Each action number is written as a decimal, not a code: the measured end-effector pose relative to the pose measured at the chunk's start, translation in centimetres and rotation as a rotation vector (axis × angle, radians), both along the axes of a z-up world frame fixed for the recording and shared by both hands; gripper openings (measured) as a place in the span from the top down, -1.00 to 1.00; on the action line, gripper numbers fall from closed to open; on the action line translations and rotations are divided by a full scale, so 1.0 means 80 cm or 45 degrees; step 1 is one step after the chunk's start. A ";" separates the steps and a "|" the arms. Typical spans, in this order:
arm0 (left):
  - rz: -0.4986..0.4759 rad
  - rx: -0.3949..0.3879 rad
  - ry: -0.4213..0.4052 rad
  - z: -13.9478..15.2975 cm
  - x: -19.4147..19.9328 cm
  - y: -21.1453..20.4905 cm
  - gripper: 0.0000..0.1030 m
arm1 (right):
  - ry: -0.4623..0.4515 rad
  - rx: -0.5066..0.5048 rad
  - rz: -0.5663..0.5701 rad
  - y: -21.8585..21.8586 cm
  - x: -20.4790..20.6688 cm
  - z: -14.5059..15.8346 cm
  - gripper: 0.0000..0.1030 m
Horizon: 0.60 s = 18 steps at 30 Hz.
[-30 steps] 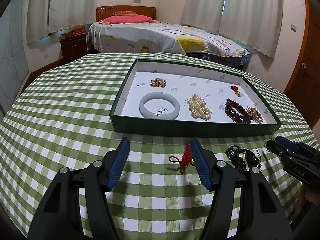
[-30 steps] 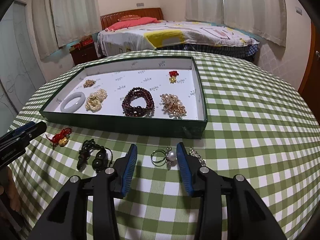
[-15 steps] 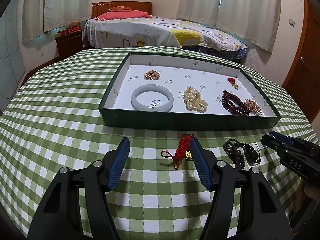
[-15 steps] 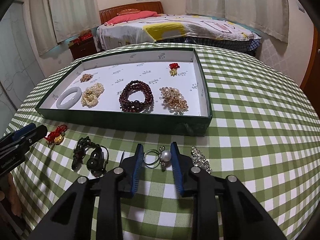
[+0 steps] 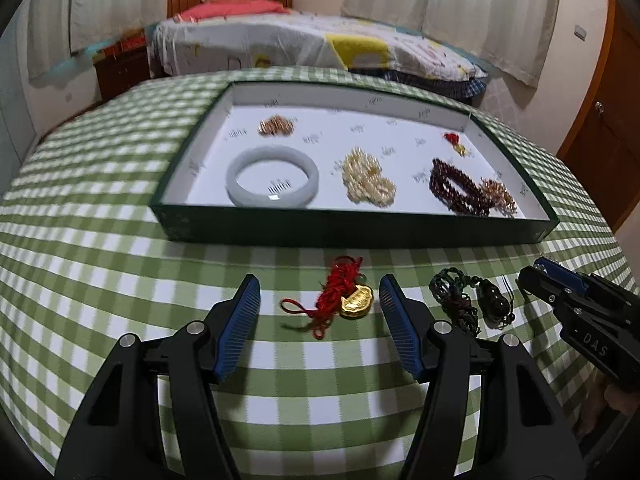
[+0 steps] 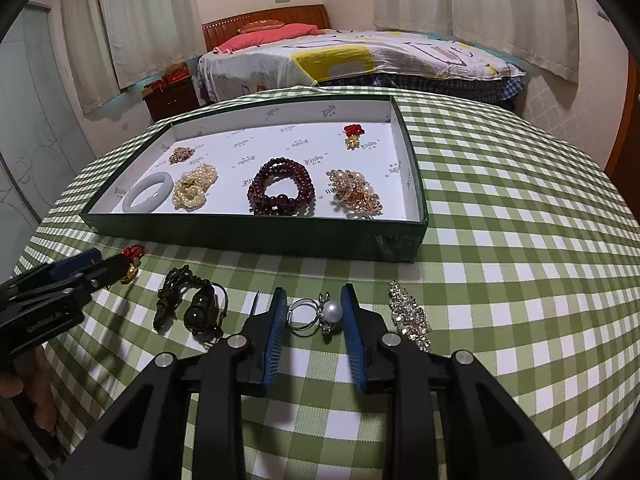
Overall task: Organize jewelry
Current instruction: 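Grasp the red knot charm with the left tool while the right tool lowers onto the pearl ring, then close the right tool on the pearl ring while the left tool lifts the red charm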
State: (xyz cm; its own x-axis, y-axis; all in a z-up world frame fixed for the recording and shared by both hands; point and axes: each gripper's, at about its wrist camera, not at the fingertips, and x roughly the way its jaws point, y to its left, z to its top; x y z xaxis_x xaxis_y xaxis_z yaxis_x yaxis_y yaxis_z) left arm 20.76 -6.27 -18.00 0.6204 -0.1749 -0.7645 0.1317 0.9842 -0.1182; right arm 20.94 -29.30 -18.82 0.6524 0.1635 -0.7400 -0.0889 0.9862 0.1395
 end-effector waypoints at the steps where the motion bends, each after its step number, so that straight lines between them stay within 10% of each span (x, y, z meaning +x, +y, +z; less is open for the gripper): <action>1: -0.002 -0.002 0.002 0.001 0.002 -0.002 -0.18 | 0.000 0.002 0.000 0.000 0.000 0.000 0.44; 18: -0.066 -0.051 -0.009 0.004 -0.004 -0.002 0.72 | -0.002 0.014 0.002 -0.002 -0.001 0.000 0.44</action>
State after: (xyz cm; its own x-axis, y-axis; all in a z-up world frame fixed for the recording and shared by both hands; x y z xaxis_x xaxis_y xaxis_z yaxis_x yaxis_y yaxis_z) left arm 20.44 -6.44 -17.67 0.6151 -0.2370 -0.7520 0.1830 0.9706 -0.1562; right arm 20.90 -29.43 -18.86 0.6531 0.1723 -0.7374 -0.0902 0.9845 0.1501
